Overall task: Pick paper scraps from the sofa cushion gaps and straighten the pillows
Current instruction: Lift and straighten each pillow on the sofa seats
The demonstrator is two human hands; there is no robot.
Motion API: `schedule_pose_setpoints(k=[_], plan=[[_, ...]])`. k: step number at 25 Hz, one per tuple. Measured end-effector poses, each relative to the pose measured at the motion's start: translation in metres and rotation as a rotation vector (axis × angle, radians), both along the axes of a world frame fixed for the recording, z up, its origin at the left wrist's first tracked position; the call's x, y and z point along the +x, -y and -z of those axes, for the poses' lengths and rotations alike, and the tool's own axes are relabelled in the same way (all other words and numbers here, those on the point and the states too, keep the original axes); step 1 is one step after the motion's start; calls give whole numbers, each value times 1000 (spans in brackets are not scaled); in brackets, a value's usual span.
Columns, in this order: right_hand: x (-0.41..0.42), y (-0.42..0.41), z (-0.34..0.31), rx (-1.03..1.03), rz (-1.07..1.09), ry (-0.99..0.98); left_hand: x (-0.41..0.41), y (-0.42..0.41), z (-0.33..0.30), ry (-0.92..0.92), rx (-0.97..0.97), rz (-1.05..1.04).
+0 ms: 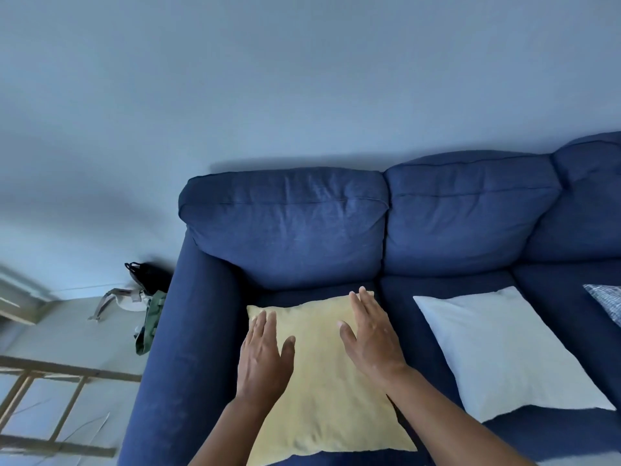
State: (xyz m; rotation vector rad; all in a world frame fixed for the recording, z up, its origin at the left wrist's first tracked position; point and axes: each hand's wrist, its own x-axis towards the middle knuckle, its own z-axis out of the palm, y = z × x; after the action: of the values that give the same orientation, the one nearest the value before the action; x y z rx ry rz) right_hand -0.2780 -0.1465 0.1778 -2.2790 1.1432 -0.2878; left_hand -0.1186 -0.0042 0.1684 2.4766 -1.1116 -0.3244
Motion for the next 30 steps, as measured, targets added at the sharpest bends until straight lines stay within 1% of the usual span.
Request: schedule_pose_setpoints(k=[3,6,10,13,19,22,26,28,30], plan=[[4,15,12,24,-27,-52,0,16,6,-35,21,-28],[11,21,27,90,-29,-96,4,26,17,-79,51,-43],[28,23,43,129,-34,-145,22,32,35,-117,103,-18],[40,23,53,152,-14,-187,40,38,49,-149,114,1],[67,33,88,221,31,-267,66,44,90,-205,216,7],[74,42,126,278,23,-305,72,49,127,-253,279,-53],[69,52,193,363,30,-419,74,54,194,-324,357,-129],[63,54,222,387,35,-451,74,56,222,-339,348,-134],[60,56,251,405,50,-434,74,59,249,-330,321,-156]])
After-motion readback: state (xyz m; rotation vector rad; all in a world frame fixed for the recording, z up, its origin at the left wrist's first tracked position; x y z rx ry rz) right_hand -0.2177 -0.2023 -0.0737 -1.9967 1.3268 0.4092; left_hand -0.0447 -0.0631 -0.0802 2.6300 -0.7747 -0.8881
